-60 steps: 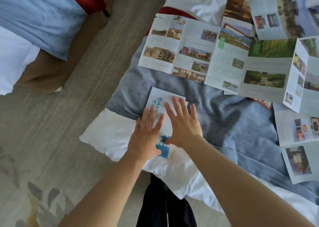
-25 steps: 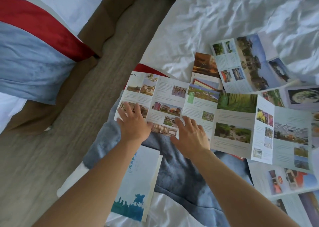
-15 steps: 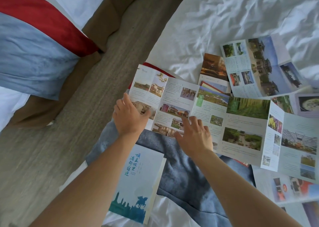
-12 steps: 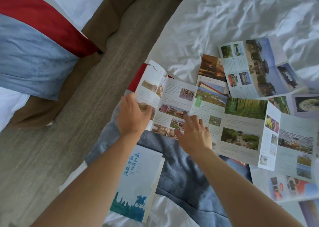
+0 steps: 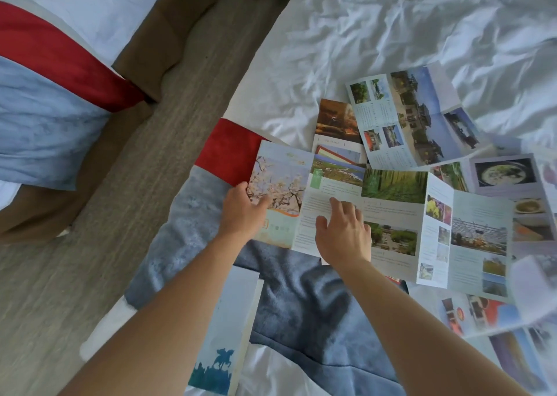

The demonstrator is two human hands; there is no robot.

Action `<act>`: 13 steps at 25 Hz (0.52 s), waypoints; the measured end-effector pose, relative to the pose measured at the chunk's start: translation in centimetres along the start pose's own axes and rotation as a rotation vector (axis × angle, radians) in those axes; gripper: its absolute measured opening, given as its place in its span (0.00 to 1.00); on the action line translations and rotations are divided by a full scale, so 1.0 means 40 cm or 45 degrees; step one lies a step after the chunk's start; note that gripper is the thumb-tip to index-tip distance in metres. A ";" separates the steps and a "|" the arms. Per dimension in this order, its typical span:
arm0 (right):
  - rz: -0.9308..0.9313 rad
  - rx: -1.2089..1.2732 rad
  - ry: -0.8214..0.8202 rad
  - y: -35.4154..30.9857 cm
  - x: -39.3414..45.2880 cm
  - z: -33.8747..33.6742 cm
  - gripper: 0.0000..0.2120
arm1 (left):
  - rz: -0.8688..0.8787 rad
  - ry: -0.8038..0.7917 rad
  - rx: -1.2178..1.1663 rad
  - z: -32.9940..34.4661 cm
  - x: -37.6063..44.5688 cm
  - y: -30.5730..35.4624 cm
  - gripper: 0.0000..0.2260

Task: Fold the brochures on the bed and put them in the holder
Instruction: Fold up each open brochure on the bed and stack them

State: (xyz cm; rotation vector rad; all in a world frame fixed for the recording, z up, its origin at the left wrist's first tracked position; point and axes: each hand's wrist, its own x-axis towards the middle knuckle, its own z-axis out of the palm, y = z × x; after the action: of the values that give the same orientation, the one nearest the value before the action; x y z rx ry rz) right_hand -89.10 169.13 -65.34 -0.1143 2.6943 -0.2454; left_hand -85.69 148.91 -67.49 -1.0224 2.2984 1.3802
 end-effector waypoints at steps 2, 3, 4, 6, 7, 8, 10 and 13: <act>0.015 0.039 -0.035 0.025 -0.003 -0.003 0.27 | -0.155 0.065 -0.068 0.009 0.007 0.015 0.17; 0.021 0.074 -0.072 0.036 -0.008 -0.004 0.28 | -0.194 0.047 -0.059 0.010 0.007 0.021 0.13; 0.026 0.103 -0.100 0.045 -0.013 -0.007 0.30 | -0.217 0.017 -0.044 0.010 0.005 0.026 0.10; 0.034 0.131 -0.108 0.061 -0.023 -0.015 0.31 | -0.265 -0.005 -0.076 0.009 -0.007 0.037 0.07; 0.040 0.140 -0.098 0.069 -0.029 -0.022 0.32 | -0.280 0.011 -0.132 0.009 -0.016 0.047 0.06; 0.042 0.147 -0.092 0.076 -0.036 -0.031 0.32 | -0.294 0.038 -0.206 0.009 -0.026 0.058 0.05; 0.027 0.163 -0.091 0.088 -0.050 -0.049 0.34 | -0.321 0.106 -0.336 0.006 -0.042 0.088 0.02; 0.015 0.167 -0.062 0.115 -0.069 -0.079 0.35 | -0.245 0.092 -0.300 0.018 -0.070 0.134 0.05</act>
State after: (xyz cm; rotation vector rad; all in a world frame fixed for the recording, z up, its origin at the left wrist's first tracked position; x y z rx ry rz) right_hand -88.13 174.47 -62.24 -0.0639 2.6210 -0.4098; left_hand -87.48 152.33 -62.78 -1.3456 2.0548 1.5824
